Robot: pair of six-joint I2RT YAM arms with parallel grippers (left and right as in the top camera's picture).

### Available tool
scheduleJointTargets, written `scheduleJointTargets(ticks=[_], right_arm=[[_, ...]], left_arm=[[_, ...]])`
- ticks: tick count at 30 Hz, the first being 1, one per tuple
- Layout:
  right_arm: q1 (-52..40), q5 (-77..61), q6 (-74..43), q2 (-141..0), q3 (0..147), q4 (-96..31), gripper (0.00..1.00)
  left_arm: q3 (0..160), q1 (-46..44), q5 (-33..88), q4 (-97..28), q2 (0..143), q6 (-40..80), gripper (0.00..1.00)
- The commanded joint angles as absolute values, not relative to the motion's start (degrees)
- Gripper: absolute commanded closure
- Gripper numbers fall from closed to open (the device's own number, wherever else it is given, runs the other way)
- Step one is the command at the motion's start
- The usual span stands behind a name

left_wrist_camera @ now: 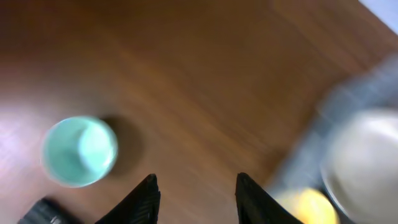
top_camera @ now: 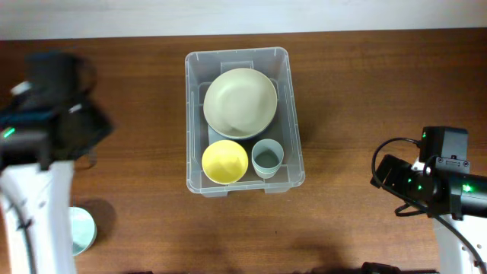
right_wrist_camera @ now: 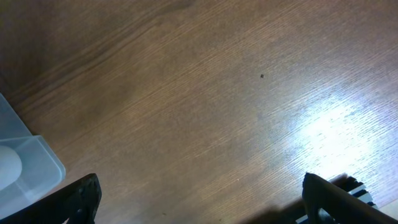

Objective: Pack container
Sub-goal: 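Grasp the light teal bowl's rim with the left gripper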

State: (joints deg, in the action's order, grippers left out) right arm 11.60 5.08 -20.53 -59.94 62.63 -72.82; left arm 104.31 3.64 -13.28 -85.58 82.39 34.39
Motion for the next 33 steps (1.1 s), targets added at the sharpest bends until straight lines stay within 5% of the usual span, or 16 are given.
scheduleJointTargets(ticks=[1, 15, 33], right_arm=[[12.1, 5.2, -20.2, -59.7, 62.5, -72.7, 0.01], [12.1, 5.2, -20.2, -59.7, 62.5, -72.7, 0.01], [12.1, 5.2, -20.1, -59.7, 62.5, -72.7, 0.01]], left_arm=[[93.3, 15.0, -14.6, -82.9, 80.4, 35.4, 0.52], [60.3, 32.1, -10.1, -61.1, 82.7, 32.9, 0.41], [58.2, 32.4, -10.0, -54.9, 101.3, 32.1, 0.43]])
